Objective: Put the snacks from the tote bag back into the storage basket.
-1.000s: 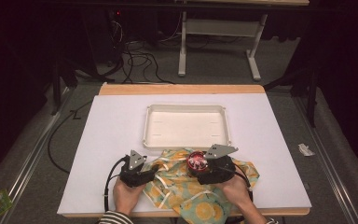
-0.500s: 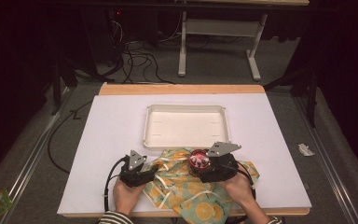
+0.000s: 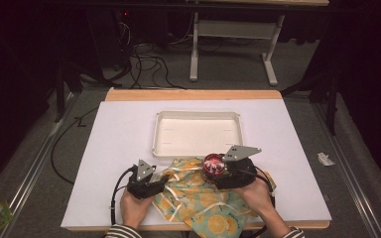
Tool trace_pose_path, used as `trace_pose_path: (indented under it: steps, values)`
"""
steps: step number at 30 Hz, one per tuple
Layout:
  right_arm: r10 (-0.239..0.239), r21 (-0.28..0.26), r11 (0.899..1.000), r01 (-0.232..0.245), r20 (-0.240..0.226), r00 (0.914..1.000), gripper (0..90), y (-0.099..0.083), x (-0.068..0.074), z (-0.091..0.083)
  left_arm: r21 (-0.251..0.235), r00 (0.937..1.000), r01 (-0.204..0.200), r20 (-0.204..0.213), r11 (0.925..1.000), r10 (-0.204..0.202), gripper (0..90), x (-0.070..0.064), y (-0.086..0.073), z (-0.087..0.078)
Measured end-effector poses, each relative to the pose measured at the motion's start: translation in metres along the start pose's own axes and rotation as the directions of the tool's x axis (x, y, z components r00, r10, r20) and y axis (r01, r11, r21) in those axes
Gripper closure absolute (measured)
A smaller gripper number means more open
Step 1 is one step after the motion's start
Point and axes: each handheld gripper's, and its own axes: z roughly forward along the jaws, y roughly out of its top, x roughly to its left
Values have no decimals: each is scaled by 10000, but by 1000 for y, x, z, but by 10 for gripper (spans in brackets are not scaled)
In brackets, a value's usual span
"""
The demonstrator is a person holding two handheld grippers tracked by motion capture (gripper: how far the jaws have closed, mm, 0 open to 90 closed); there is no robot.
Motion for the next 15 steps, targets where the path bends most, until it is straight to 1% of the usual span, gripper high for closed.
trace_pose_path:
  steps: [6, 10, 15]
  values:
    - [50, 17, 10000, -50, -16, 10000, 257, 4, -7, -2, 16, 10000, -23, 2, 10000, 23, 409, 0, 0, 0]
    - [114, -6, 9999, -114, -11, 9999, 257, 6, -9, -1, -2, 10000, 8, 2, 10000, -8, 409, 0, 0, 0]
    - [61, 37, 10000, -61, -11, 10000, 257, 8, -11, 0, -4, 10000, 12, 4, 10000, -12, 408, 0, 0, 0]
